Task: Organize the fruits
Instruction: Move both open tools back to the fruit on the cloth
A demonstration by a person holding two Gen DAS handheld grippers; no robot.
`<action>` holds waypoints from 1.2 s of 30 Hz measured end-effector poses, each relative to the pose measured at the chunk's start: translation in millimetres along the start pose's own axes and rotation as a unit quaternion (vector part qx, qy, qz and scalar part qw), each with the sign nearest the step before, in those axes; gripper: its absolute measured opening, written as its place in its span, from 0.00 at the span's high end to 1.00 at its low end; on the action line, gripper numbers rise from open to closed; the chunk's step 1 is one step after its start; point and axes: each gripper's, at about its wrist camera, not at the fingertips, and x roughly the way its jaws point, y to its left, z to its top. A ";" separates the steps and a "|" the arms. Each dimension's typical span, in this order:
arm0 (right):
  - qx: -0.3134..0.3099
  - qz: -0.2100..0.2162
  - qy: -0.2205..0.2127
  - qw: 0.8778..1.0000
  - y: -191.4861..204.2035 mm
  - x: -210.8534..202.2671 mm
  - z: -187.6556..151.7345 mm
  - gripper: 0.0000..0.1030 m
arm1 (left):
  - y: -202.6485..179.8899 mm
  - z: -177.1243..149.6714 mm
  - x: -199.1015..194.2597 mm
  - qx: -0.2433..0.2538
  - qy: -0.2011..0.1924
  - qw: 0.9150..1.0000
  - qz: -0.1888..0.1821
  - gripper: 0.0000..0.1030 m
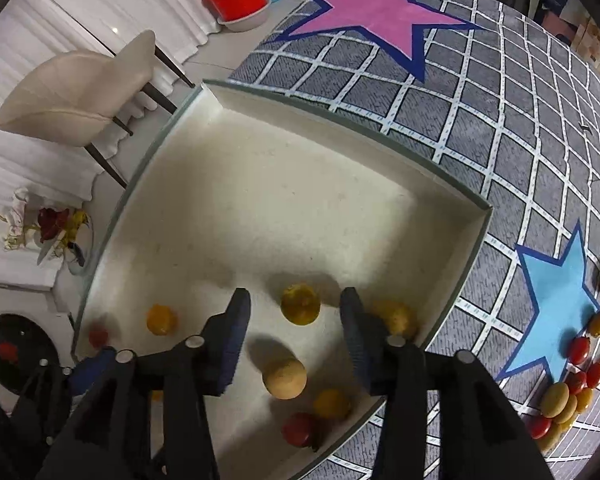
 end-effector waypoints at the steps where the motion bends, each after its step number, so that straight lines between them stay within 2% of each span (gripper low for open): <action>1: 0.002 0.003 -0.004 1.000 -1.0 -3.0 0.0 0.39 | -1.2 -0.4 0.5 0.001 0.005 1.000 -0.003 0.22; 3: 0.009 0.018 -0.019 1.000 -2.5 -13.4 0.0 0.21 | -3.5 -0.5 -1.2 0.003 0.007 1.000 -0.005 0.22; 4: 0.011 0.019 -0.026 0.999 -3.0 -18.5 -0.2 0.20 | -5.2 -0.3 -2.8 0.006 0.006 1.000 -0.006 0.21; 11: 0.042 0.007 -0.070 0.997 -28.0 -62.1 -10.2 0.20 | -31.8 3.1 -19.1 0.043 -0.003 0.999 -0.011 0.21; 20: 0.122 -0.031 -0.082 0.989 -99.8 -106.9 -59.3 0.20 | -79.9 6.2 -44.4 0.100 -0.029 0.994 -0.034 0.21; 29: 0.175 -0.081 -0.050 0.980 -153.0 -119.7 -142.4 0.20 | -121.1 -3.6 -56.8 0.152 -0.027 0.986 -0.068 0.21; 36: 0.201 -0.098 -0.021 0.974 -178.6 -110.7 -181.8 0.20 | -147.6 -29.8 -49.3 0.183 0.009 0.978 -0.096 0.21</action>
